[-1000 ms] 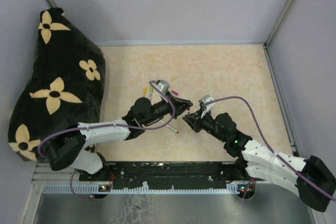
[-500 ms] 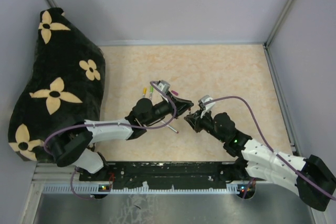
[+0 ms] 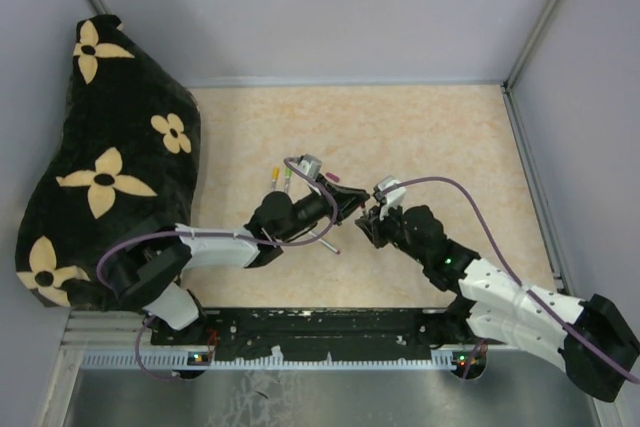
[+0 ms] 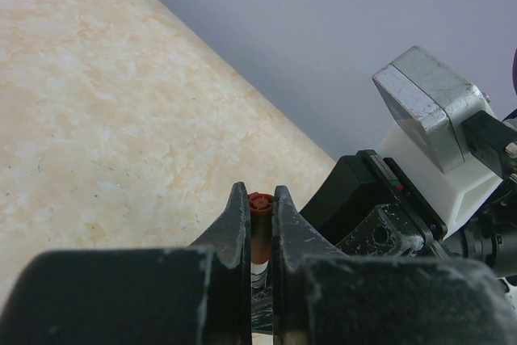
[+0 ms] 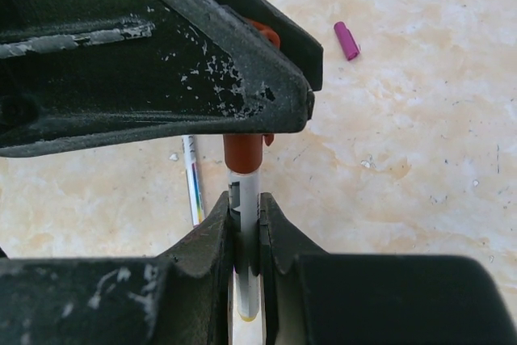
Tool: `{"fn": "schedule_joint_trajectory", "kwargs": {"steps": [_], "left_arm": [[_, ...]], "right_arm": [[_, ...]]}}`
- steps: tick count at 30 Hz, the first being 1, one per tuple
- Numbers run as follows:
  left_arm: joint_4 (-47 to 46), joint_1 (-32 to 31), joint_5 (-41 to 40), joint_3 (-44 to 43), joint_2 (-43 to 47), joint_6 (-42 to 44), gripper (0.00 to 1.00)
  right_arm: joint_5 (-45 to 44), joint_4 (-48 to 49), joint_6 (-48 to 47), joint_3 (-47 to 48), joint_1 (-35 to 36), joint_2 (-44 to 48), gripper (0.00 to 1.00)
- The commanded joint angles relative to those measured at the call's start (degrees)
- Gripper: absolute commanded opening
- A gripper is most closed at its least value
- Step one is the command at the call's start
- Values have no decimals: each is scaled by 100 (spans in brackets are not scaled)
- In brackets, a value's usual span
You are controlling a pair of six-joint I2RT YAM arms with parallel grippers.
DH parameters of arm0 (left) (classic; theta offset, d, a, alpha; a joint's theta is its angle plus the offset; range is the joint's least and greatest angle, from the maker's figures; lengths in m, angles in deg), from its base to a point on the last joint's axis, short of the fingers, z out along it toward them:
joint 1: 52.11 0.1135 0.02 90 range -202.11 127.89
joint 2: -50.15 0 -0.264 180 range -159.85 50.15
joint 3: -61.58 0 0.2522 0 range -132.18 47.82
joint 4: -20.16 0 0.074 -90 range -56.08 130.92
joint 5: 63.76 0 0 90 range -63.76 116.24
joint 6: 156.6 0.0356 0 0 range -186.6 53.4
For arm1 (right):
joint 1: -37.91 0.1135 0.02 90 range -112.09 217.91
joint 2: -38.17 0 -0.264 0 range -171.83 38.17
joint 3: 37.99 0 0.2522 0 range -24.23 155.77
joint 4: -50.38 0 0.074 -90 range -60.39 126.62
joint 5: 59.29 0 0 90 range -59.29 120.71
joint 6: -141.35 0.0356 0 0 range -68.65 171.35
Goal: Insert the pens into the pen caps
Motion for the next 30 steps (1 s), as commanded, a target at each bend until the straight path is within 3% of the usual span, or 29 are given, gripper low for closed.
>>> {"fn": "schedule_joint_trajectory", "kwargs": {"steps": [1,13,23,30], "left_arm": [[1119,-528,930,394,-398,-329,0],[1034,-652,768,473,-474,-389,0],[2514,-338,-353,-524,165,469,0],[3013,246,-354,-1266,134,811,0]], "right_arm": [[-257,2073,-165,1020,-210,200,0],[-85,2064,-194,1279,-392,168,0],[303,1246,-92,977,-390,254,0],[502,1027,186,456,-393,381,13]]}}
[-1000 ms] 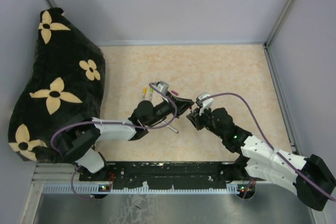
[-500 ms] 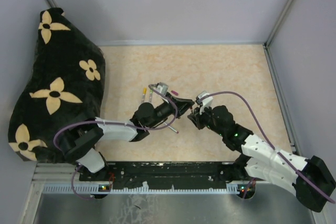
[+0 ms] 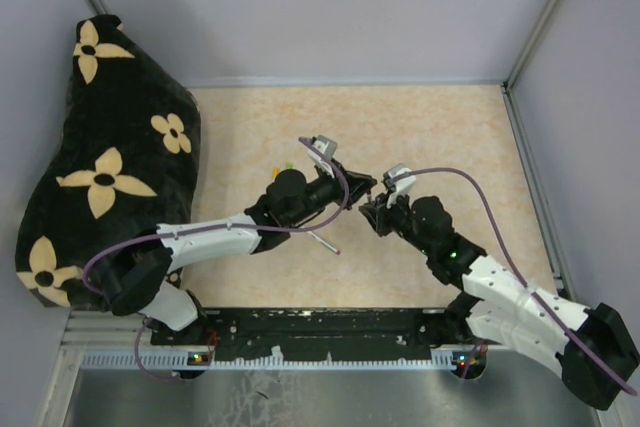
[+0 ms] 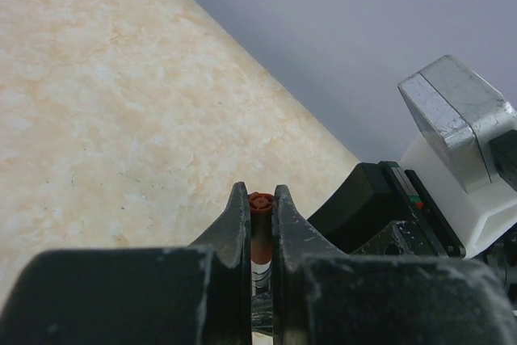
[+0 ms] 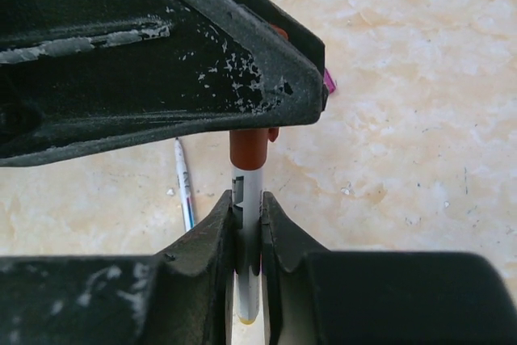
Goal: Insert the pens into the pen caps
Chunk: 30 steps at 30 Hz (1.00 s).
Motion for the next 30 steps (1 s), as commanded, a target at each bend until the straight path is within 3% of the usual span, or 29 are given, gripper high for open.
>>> {"fn": "schedule_joint_trajectory", "kwargs": {"steps": [1,9,21,30], "left_arm": [[1293,388,277,-250,-153,342,0],[1680,1268,474,-859,-146,491,0],[4250,1875,258,-2481,-926,1443,0],[4843,2182,236,-2518,-1338,1662,0]], "right_arm": [[199,1122,166,131,16,297,17],[426,877,283,-67,19,265,33],[7,546,392,-388,16,987,35],[-23,475,419,-460,23,1107,34]]}}
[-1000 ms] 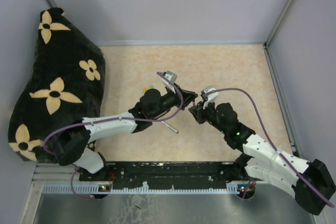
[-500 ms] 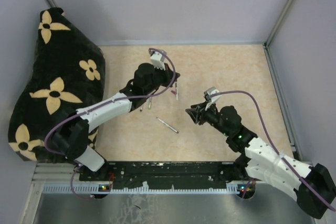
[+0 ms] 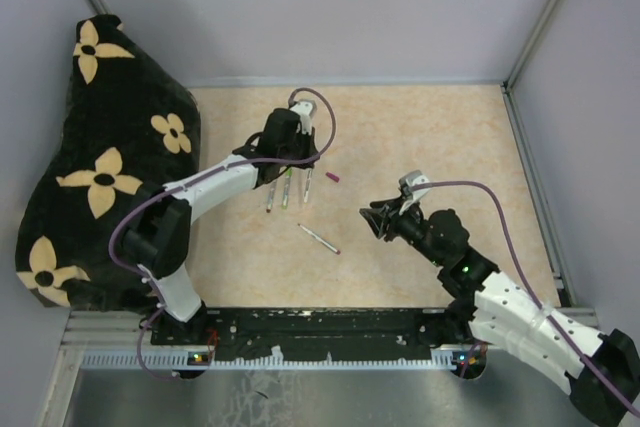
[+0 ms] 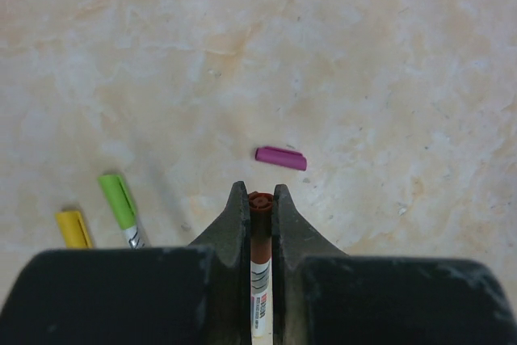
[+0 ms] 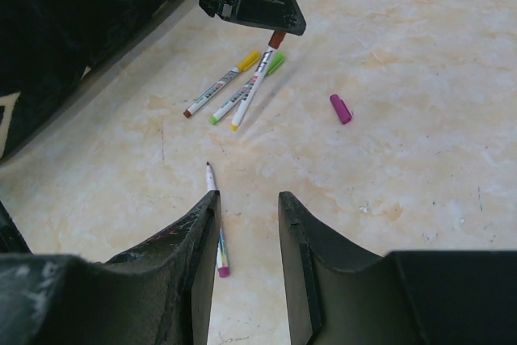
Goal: Insert the pens into the pen caps
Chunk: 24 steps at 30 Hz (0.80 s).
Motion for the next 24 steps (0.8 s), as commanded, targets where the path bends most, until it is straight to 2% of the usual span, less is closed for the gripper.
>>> {"fn": "schedule_joint_trajectory", "kwargs": {"steps": [1,7,10,12,14,18,24], "left_arm": [[393,81,-43,-85,-89,224,0],[439,194,-94,-15,-296,205,0],[442,255,-77,-19,-389,190,4],[455,310,-68,-27,-438,166,16],[496,377,-74,-48,-461,124,37],[541,426,-204,-45,-412,93,56],[611,448,-499,135,69,34,64]], "right_arm": [[-80,160,45,-22,32,66,34],[-54,200,65,-54,27,29,34],[-50,182,65,-51,27,30,34],[-46,176,65,-51,26,30,34],[-47,176,65,-51,26,29,34],[-46,185,65,-51,23,22,34],[-79,209,8,-34,31,-276,35]]}}
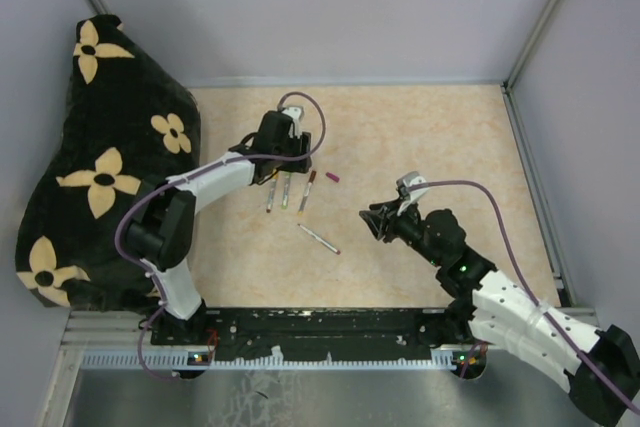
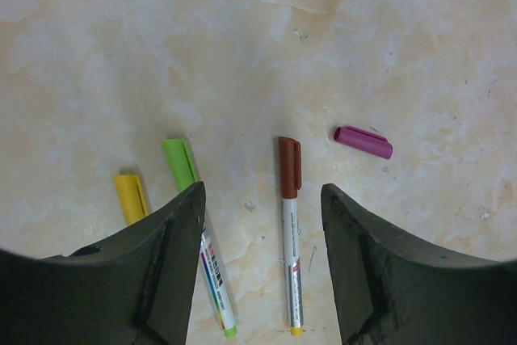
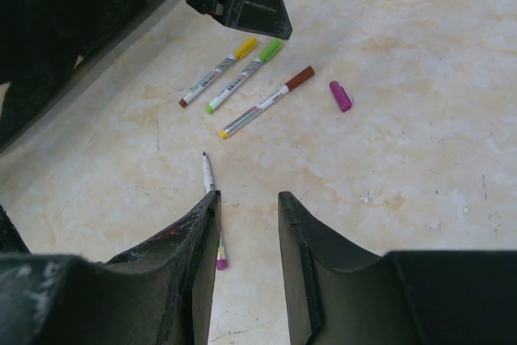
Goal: Insert the pens into the pen caps
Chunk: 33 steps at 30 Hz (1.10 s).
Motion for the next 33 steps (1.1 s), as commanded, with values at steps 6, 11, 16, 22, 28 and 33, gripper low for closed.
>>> {"fn": "schedule_joint_trajectory", "kwargs": {"steps": [6,11,16,22,28,33], "left_arm": [[-434,9,-176,1022,1625,-228,74],[-1417,12,283,2270,2962,-397,100],[-1961,10,551,3253,4030,-808,100],[-1904,15,547,3695,4862,-943,100],[-2102,14,540,4113,5460,-1110,100],[-2199,14,337,4333,5852,-1201,100]], "right_arm": [[-55,-9,-132,449,108,-1147,38],[-499,-64,-387,839,609,-2012,44],[-558,-192,-524,1346,1061,-2785,53],[-740,-332,-608,1910,1433,-3659,58],[-1373,-724,-666,2462,1841,-4486,58],[-1460,-710,-567,2566,1935,-4838,58]]}}
